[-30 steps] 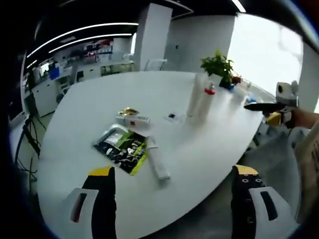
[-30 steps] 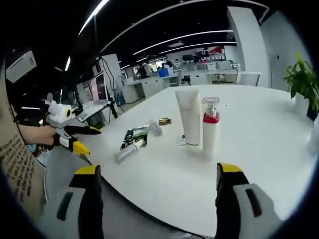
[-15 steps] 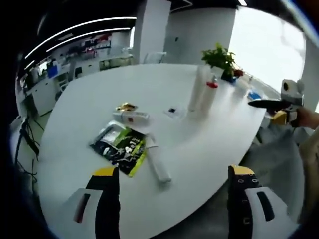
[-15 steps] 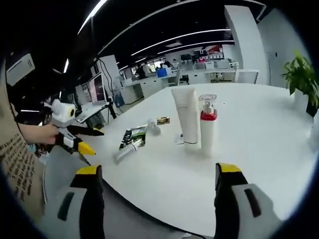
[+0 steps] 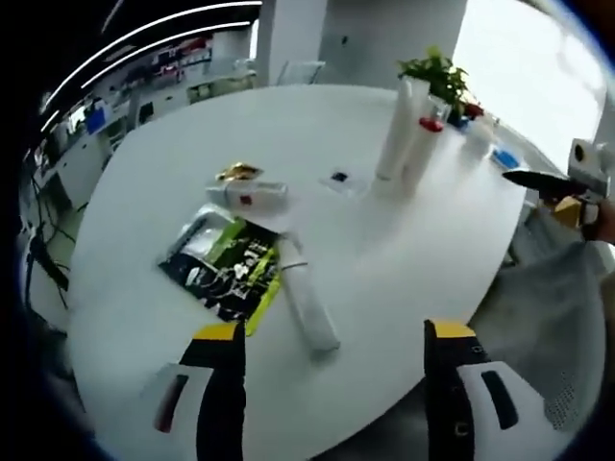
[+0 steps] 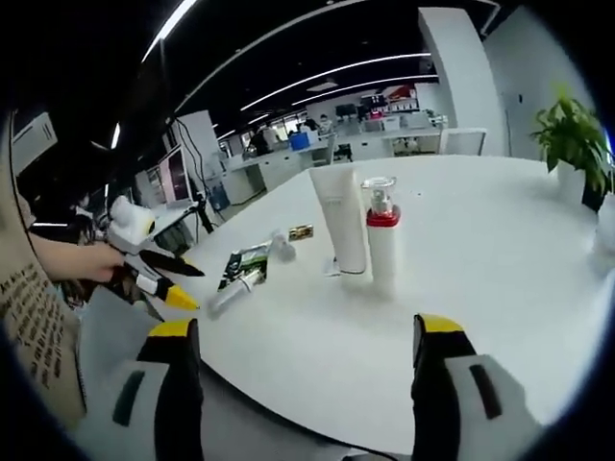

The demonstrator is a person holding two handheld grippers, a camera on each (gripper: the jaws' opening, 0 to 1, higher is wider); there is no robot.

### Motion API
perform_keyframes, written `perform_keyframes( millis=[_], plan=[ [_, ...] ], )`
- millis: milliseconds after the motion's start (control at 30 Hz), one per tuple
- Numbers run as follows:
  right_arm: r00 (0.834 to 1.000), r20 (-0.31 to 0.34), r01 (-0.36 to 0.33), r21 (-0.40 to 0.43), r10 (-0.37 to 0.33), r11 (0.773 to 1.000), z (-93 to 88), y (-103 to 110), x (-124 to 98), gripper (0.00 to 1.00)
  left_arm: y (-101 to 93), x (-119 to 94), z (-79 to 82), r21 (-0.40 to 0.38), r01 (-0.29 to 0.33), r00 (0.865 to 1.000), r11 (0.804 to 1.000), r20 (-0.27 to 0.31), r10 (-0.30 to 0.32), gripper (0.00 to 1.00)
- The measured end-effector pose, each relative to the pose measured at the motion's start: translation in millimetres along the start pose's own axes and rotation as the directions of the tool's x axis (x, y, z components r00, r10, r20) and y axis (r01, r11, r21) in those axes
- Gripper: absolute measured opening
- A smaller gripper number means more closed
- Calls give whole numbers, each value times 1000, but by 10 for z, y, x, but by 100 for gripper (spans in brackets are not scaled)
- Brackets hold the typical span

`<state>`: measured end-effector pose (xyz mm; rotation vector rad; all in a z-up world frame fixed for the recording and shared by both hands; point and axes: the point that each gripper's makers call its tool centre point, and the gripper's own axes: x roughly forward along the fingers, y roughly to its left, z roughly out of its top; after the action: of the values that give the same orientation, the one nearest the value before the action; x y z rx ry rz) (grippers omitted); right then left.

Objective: Arrange the skincare products in the storage area until every visible bottle or jar stands upright without overlapping.

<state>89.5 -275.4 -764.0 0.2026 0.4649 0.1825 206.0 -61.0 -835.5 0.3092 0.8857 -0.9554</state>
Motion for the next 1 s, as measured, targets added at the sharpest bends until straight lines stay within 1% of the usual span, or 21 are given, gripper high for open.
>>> perform_keyframes(
  millis=[167, 233, 333, 367, 467, 567, 667, 800, 867, 1000],
  plan=[
    [1000, -5, 8, 16, -8, 1000, -48, -10, 13, 91, -4, 112, -46, 7, 2, 998, 1000, -57, -1, 65],
    [1000, -8, 11, 19, -11, 1000, -61, -10, 14, 91, -5, 160, -71, 23, 0, 997, 1000, -80, 2, 63],
    [1000, -9, 17, 27, -17, 999, -80, -22, 15, 91, 3, 223, -108, 30, -2, 993, 1000, -121, 6, 58],
    [1000, -9, 19, 30, -19, 999, -83, -22, 13, 91, 2, 245, -108, 29, 1, 992, 1000, -130, 3, 56],
    [1000, -10, 25, 38, -25, 999, -101, -26, 10, 90, 17, 285, -97, 29, -3, 990, 1000, -141, 7, 52],
    [1000, -12, 28, 48, -28, 998, -126, -26, 8, 90, 44, 336, -100, 37, -6, 985, 999, -173, 12, 48],
    [999, -13, 34, 56, -33, 998, -149, -35, 13, 90, 67, 386, -62, 40, -8, 982, 999, -188, 15, 44],
    [999, -8, 42, 67, -42, 997, -151, -43, 9, 90, 89, 454, -36, 56, -9, 973, 998, -231, 21, 39],
    [999, -8, 46, 70, -46, 997, -157, -50, 4, 90, 98, 489, -46, 77, -9, 965, 997, -261, 29, 37],
    [998, -8, 58, 78, -57, 995, -173, -74, -18, 90, 97, 540, -48, 84, -11, 956, 996, -292, 36, 33]
  ],
)
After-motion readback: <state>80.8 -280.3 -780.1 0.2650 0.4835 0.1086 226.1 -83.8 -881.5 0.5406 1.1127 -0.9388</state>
